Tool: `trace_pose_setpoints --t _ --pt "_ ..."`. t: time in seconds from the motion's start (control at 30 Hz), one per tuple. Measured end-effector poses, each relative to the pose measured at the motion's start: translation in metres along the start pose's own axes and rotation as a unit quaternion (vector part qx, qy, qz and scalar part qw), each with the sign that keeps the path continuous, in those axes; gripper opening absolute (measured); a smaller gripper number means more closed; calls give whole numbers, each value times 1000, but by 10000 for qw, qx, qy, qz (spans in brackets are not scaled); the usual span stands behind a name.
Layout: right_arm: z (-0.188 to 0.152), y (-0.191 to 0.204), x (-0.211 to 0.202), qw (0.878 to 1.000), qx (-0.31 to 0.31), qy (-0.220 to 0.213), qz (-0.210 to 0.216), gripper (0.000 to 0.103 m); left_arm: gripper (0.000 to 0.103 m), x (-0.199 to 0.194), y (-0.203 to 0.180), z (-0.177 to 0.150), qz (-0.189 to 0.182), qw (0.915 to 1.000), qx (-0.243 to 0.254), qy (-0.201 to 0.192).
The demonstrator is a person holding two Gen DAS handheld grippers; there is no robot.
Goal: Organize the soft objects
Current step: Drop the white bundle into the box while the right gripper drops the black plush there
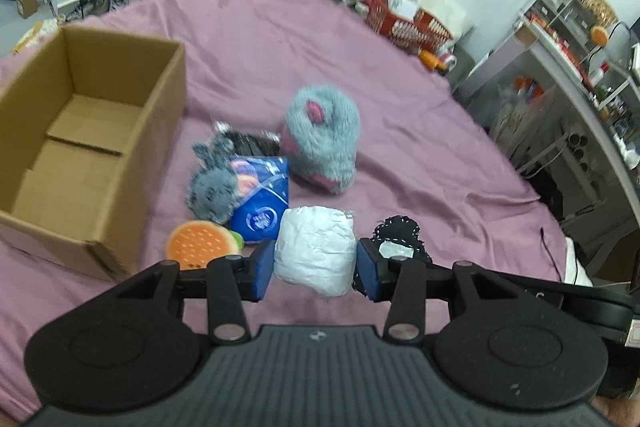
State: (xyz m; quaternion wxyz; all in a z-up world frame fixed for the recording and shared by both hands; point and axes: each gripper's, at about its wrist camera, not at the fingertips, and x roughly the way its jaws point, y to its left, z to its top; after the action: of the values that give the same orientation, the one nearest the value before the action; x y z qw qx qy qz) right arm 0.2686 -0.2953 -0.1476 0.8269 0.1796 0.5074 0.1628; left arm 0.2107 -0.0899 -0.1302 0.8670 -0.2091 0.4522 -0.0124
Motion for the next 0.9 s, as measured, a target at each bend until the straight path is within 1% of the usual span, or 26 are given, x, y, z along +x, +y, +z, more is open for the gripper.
trace_pose_setpoints --t 0.23,0.43,0.67,0.9 --pt "-2 47 -23 9990 -329 -254 149 9 44 -43 21 10 22 9994 -69 -341" --pt "-7 87 -32 9973 -550 -407 285 9 44 -72 44 18 67 9982 -214 -561" --pt "-11 124 -32 9952 -736 -519 384 9 44 -95 75 28 130 9966 -330 -745" --pt "-17 154 -21 9942 -829 -542 420 9 44 -105 111 36 219 9949 -506 -849"
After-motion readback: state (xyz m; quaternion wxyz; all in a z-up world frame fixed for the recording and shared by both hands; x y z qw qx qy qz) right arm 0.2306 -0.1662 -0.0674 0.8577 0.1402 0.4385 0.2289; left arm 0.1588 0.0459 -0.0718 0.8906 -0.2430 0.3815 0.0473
